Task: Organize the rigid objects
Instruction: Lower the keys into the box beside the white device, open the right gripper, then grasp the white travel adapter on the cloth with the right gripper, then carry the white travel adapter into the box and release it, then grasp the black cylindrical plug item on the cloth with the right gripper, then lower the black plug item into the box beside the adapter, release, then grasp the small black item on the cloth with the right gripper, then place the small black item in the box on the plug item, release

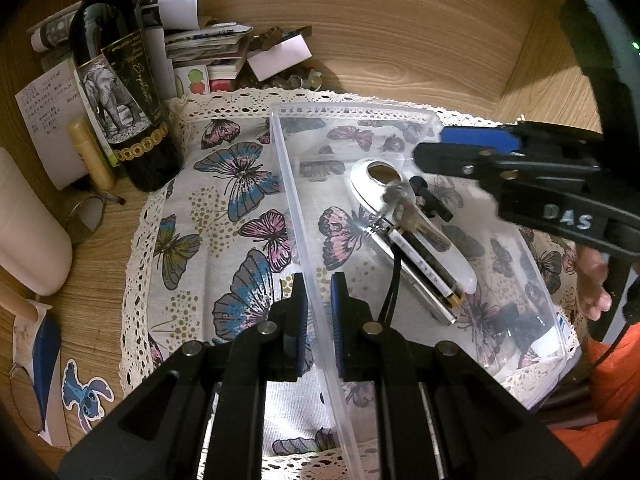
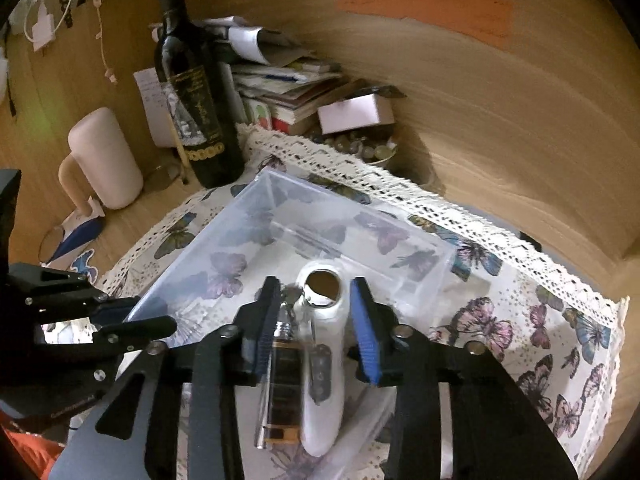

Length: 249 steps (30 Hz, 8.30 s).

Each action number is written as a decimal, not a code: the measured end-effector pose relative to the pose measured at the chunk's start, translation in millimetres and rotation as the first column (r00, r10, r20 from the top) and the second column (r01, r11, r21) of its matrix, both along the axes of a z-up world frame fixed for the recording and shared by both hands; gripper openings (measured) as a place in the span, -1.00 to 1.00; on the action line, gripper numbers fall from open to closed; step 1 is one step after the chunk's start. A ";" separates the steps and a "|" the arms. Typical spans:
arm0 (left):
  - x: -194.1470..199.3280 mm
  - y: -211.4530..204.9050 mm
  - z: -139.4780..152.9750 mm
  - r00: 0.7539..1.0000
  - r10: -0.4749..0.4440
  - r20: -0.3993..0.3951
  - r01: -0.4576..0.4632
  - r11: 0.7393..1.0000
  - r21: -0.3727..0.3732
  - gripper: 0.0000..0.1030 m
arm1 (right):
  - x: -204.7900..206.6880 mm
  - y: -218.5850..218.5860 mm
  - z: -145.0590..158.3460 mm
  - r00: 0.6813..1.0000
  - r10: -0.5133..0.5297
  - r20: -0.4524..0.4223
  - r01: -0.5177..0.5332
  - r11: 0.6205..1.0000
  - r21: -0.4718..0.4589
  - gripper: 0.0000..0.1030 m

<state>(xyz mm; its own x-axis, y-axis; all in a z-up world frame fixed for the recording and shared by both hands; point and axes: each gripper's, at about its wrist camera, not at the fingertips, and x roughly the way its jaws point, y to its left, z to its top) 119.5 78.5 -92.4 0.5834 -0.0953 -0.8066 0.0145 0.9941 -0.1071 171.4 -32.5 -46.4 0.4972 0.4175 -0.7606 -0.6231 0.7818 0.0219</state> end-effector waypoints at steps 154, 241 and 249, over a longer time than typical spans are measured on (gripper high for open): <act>-6.4 -3.5 -1.9 1.000 -0.002 0.009 0.001 0.999 0.048 -0.79 | -91.9 -117.0 -31.9 0.974 -0.214 -0.080 0.215 0.977 0.005 -0.41; -8.6 -5.3 -2.7 1.000 -0.006 0.008 0.006 0.999 0.037 -0.79 | -73.9 -95.3 -65.3 0.988 -0.112 -0.109 0.099 0.988 -0.119 -0.40; -8.8 -5.8 -2.8 1.000 -0.006 0.008 0.005 0.999 0.037 -0.79 | -55.5 -99.4 -29.2 0.987 -0.163 0.001 0.163 0.984 -0.066 -0.40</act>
